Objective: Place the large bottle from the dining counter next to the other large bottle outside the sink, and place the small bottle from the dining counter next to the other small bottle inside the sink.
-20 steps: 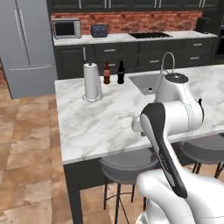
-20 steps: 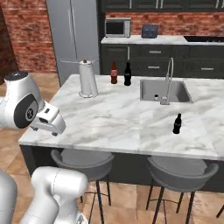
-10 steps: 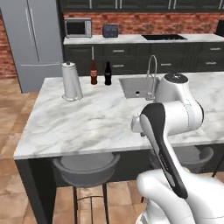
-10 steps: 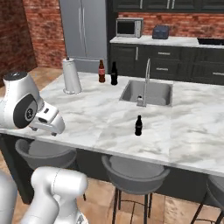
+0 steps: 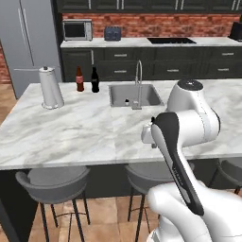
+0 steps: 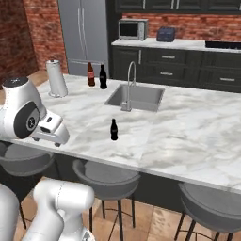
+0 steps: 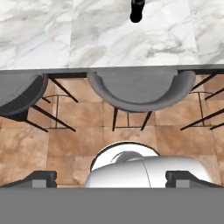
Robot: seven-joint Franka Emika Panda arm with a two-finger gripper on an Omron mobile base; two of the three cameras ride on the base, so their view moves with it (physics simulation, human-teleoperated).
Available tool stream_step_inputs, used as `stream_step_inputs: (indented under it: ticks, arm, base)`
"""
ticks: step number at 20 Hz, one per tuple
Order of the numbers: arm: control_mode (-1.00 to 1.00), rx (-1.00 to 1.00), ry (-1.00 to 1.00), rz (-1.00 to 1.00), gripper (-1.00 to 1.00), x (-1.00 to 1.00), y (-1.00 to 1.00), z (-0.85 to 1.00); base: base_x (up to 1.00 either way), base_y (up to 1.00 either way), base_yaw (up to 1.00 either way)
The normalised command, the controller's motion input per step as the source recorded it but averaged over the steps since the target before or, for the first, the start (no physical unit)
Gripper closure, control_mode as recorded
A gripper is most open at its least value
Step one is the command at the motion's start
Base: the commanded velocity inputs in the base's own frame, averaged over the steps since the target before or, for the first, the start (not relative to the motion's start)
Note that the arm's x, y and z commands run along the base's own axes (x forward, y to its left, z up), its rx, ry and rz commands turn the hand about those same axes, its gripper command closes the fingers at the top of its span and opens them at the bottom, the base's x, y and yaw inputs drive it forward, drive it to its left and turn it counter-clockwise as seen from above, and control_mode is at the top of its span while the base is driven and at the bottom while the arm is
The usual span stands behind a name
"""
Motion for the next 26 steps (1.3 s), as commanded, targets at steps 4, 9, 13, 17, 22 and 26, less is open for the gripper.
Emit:
stream_step_inputs:
  ticks: [4, 9, 13, 17, 22, 26]
  arm:
    - [1.00, 0.00, 0.00, 0.00, -1.00, 0.00, 0.00, 0.00]
    - [1.00, 0.00, 0.00, 0.00, -1.00, 0.00, 0.00, 0.00]
    - [1.00, 0.00, 0.00, 0.00, -1.00, 0.00, 0.00, 0.00]
    - [1.00, 0.00, 0.00, 0.00, -1.00, 0.00, 0.00, 0.00]
    - [1.00, 0.00, 0.00, 0.00, -1.00, 0.00, 0.00, 0.00]
    - [1.00, 0.00, 0.00, 0.00, -1.00, 0.00, 0.00, 0.00]
  base:
    - [0.17, -0.54, 0.00]
    - [0.36, -0.27, -0.08]
    - [0.44, -0.14, -0.09]
    - [0.51, -0.20, -0.09]
    - [0.65, -0.31, -0.12]
    - [0.69, -0.36, -0.16]
